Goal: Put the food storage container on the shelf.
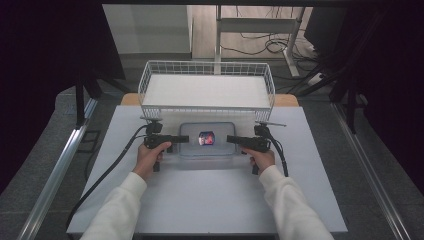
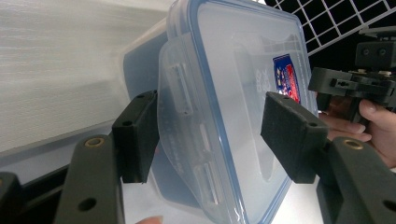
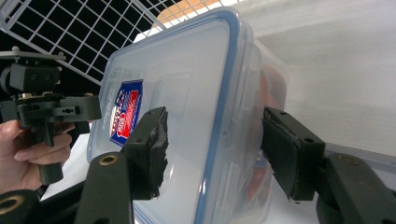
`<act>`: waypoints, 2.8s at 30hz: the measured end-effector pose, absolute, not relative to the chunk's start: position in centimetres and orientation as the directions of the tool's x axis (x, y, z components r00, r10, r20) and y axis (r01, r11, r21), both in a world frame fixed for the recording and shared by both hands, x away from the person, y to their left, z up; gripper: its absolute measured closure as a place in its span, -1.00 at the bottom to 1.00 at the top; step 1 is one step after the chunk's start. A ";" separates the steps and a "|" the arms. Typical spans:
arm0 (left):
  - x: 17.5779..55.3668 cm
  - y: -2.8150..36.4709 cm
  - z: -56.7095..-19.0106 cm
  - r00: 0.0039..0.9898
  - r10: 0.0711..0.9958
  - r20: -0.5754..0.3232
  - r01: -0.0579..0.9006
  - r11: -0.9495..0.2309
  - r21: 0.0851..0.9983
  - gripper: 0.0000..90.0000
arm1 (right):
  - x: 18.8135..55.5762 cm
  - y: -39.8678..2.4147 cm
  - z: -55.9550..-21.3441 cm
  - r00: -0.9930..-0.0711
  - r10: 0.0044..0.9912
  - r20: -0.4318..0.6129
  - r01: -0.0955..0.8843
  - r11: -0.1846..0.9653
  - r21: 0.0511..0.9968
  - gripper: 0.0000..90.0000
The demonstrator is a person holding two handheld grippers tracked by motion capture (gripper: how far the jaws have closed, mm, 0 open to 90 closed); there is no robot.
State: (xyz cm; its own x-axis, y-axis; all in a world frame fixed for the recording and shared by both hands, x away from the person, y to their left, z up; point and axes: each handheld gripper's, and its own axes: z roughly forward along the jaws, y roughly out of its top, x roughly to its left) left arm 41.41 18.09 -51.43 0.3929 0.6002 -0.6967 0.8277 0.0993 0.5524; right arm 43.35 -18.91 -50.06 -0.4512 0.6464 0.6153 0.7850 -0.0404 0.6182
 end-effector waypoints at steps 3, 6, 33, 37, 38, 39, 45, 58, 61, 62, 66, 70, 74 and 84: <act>41.3 18.2 -51.4 0.394 0.604 -0.692 0.824 0.102 0.558 -0.30 | 42.8 -18.6 -49.7 -0.458 0.686 0.565 0.752 -0.040 0.658 -0.14; 40.8 18.6 -51.1 0.418 0.626 -0.658 0.806 0.079 0.587 -0.37 | 42.0 -18.4 -49.0 -0.466 0.724 0.508 0.724 -0.018 0.689 -0.23; 27.1 18.7 -47.4 0.613 0.741 -0.273 0.600 -0.212 0.771 -0.44 | 31.3 -14.2 -48.2 -0.806 0.588 -0.071 0.354 0.573 0.739 0.94; 26.1 19.0 -47.7 0.599 0.760 -0.251 0.594 -0.212 0.776 -0.43 | 31.8 -12.9 -49.1 -0.815 0.576 -0.065 0.359 0.589 0.724 0.97; 25.9 19.1 -47.8 0.599 0.760 -0.252 0.596 -0.212 0.775 -0.43 | 32.0 -12.6 -49.3 -0.814 0.578 -0.057 0.367 0.587 0.722 0.97; 25.7 19.2 -47.9 0.599 0.760 -0.251 0.596 -0.214 0.774 -0.43 | 32.2 -12.3 -49.5 -0.814 0.579 -0.055 0.370 0.588 0.719 0.97; 24.9 19.4 -48.2 0.599 0.768 -0.225 0.597 -0.241 0.765 -0.45 | 33.9 -9.8 -51.0 -0.809 0.585 -0.057 0.388 0.604 0.696 0.97; 24.0 20.3 -48.4 0.582 0.773 -0.252 0.599 -0.198 0.776 -0.45 | 36.2 -8.1 -51.5 -0.763 0.644 -0.062 0.431 0.577 0.694 0.97; 24.1 20.2 -48.4 0.584 0.771 -0.253 0.600 -0.200 0.774 -0.45 | 36.5 -8.0 -50.8 -0.759 0.647 -0.071 0.426 0.577 0.697 0.97; 24.1 20.2 -48.5 0.584 0.770 -0.256 0.603 -0.201 0.772 -0.45 | 36.6 -7.9 -50.6 -0.756 0.651 -0.070 0.428 0.573 0.699 0.97; 24.1 20.2 -48.5 0.584 0.771 -0.254 0.604 -0.204 0.770 -0.46 | 37.4 -7.6 -50.1 -0.741 0.667 -0.070 0.442 0.564 0.697 0.97; 24.1 20.2 -48.6 0.582 0.776 -0.241 0.604 -0.214 0.768 -0.47 | 38.4 -7.6 -49.9 -0.728 0.685 -0.043 0.466 0.539 0.701 0.97; 24.2 20.2 -48.7 0.585 0.776 -0.238 0.604 -0.221 0.766 -0.48 | 39.0 -7.4 -49.6 -0.722 0.691 -0.034 0.474 0.531 0.702 0.97; 24.3 20.4 -48.7 0.584 0.781 -0.221 0.602 -0.234 0.763 -0.49 | 40.6 -6.6 -49.0 -0.708 0.704 -0.050 0.476 0.529 0.702 0.97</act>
